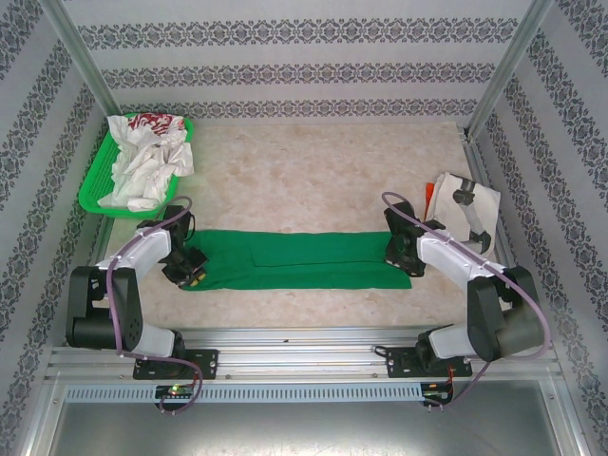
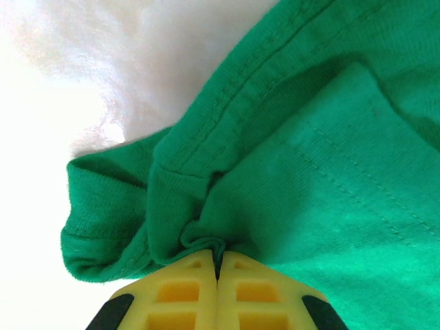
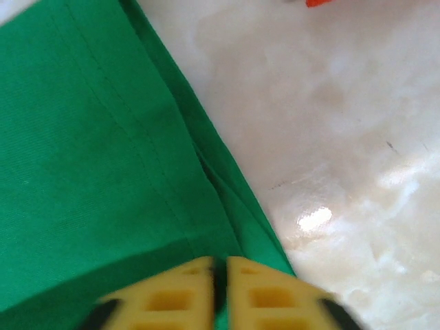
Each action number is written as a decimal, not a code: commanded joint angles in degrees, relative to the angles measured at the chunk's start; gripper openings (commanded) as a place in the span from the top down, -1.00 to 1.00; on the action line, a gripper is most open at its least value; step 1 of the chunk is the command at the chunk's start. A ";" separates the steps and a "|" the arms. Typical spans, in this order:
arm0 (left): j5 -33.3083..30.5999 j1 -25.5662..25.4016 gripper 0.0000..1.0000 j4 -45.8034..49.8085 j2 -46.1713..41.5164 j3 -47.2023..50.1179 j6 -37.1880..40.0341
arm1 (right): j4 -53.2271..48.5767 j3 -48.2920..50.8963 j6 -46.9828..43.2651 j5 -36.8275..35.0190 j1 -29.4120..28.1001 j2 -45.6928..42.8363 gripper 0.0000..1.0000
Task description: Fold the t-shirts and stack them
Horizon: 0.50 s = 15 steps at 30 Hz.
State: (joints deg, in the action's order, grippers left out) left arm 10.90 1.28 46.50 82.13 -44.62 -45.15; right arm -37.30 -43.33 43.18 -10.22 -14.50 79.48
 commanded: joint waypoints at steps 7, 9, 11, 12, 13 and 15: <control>-5.78 0.84 -0.32 5.73 -6.61 -3.84 -0.51 | 4.44 -0.50 -9.52 -1.73 -1.80 -13.00 -0.39; -4.98 0.59 -0.40 5.80 -7.72 -5.12 -1.01 | 7.26 -0.78 -11.08 2.23 -2.65 -12.44 -0.39; -3.32 -0.47 -0.41 4.60 -7.73 -5.97 -1.94 | 10.13 -1.41 -10.84 5.85 -3.71 -9.87 -0.38; -2.41 -1.27 -0.35 3.36 -7.27 -6.30 -2.63 | 11.06 -2.18 -10.26 7.02 -4.49 -7.74 -0.38; -1.25 -2.13 -0.26 1.91 -6.58 -6.42 -3.54 | 11.85 -3.18 -9.66 7.73 -5.43 -5.39 -0.37; 1.11 -3.34 -0.08 -1.77 -4.65 -5.87 -4.94 | 13.04 -5.25 -8.79 8.29 -7.71 -0.82 -0.36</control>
State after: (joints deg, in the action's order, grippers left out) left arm 8.91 -0.40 47.83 75.53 -50.28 -47.53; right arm -28.25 -45.78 34.48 -5.39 -20.03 74.32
